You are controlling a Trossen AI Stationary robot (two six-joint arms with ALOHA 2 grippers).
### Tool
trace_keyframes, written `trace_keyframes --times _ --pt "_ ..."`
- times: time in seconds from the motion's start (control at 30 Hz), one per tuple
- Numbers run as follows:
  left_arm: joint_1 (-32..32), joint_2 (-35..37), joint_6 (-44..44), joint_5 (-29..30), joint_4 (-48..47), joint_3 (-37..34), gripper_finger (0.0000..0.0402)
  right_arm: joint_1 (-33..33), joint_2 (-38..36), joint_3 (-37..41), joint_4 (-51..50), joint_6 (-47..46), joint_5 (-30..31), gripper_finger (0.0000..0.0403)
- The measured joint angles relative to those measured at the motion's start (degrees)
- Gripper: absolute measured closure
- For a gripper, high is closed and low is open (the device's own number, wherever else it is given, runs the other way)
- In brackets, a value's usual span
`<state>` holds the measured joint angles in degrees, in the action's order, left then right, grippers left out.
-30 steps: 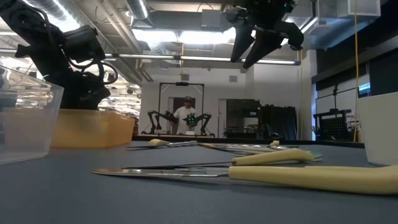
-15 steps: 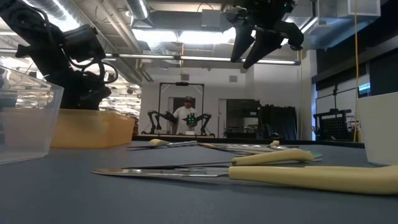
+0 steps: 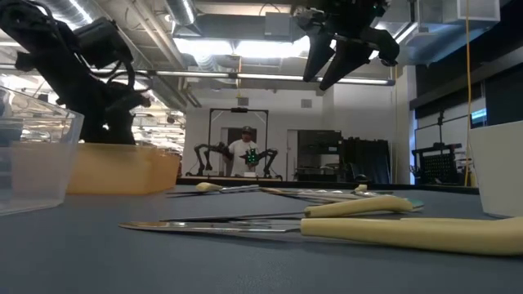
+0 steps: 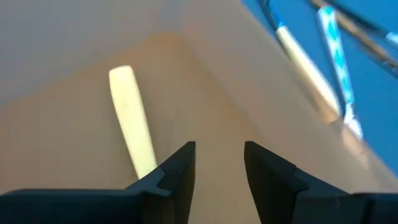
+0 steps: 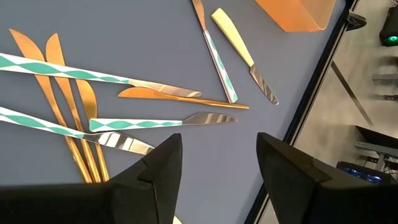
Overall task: Sort silverware by color (type)
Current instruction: Put the green knife into the transparent bin
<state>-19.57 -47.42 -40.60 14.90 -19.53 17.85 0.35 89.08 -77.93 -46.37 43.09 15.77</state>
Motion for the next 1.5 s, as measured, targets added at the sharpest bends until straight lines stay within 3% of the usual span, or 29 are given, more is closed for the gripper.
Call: trace_keyframes --times 0.27,0.6,0.7,0.87,1.27,1.5 --pt "0.0 7.31 0.16 0.22 2.0 0.0 0.0271 -0.01 0.0 0.0 0.0 0.01 0.0 0.0207" --pt "1.66 8.68 2.42 -2.44 24.78 0.0 0.0271 0.0 0.0 0.0 0.0 0.0 0.0 0.0207" --pt "2.25 7.62 2.9 -2.14 25.43 1.77 0.0271 0.01 0.0 0.0 0.01 0.0 0.02 0.0207" --pt "2.89 3.67 5.79 -1.93 21.92 9.17 0.0271 -0.01 0.0 0.0 0.0 0.02 0.02 0.0207" --pt "2.91 -15.25 8.31 1.07 -5.76 34.9 0.0271 -0.01 -2.49 0.0 -4.8 -4.29 0.17 0.0207" --pt "2.91 -26.49 9.79 0.53 -14.01 44.28 0.0271 -0.01 -7.05 0.0 -9.84 -9.53 0.08 0.0207"
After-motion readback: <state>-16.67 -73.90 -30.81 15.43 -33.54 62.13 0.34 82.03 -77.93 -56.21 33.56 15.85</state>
